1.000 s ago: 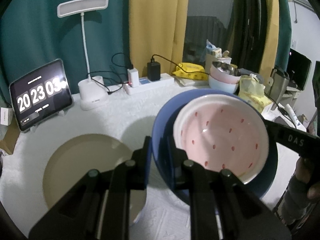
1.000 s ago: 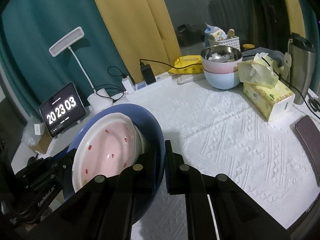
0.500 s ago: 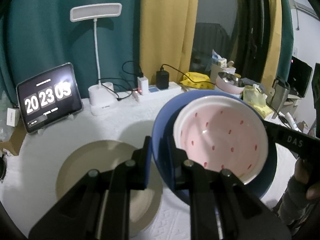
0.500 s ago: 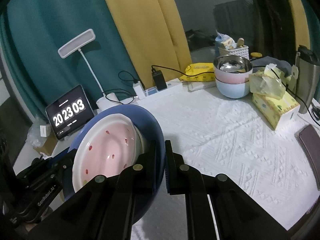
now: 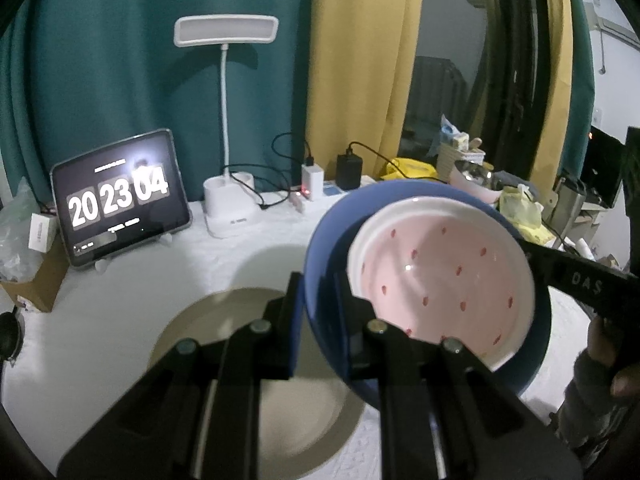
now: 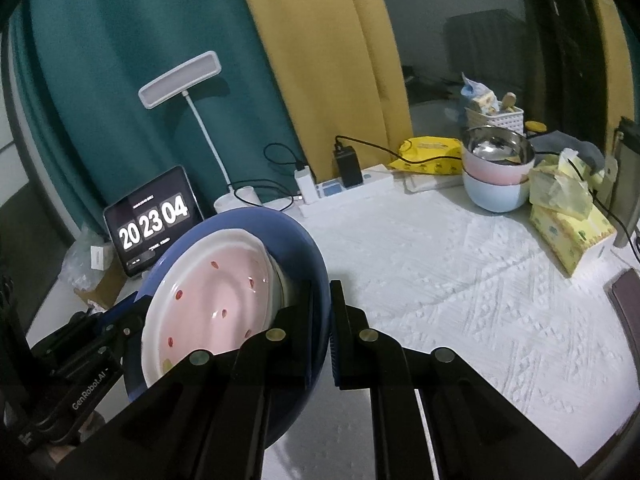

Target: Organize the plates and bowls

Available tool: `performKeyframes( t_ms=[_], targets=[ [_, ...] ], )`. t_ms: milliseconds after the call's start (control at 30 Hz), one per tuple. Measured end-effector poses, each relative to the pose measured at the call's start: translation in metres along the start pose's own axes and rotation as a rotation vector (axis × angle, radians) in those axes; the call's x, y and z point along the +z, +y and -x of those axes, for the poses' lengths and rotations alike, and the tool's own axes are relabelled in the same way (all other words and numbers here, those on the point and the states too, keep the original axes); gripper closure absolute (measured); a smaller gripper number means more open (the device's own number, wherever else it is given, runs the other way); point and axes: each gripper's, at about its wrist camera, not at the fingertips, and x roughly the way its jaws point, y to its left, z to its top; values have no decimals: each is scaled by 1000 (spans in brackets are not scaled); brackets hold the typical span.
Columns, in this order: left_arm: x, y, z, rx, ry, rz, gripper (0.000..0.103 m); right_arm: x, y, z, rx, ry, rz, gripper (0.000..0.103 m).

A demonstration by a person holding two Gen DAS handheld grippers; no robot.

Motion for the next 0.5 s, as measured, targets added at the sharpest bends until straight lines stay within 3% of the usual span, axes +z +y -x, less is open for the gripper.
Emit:
performKeyframes(
  t_ms=[500],
  targets=[
    [-1, 52, 4, 41, -8, 59, 89, 4, 43, -28, 41, 40, 34, 94]
  ],
)
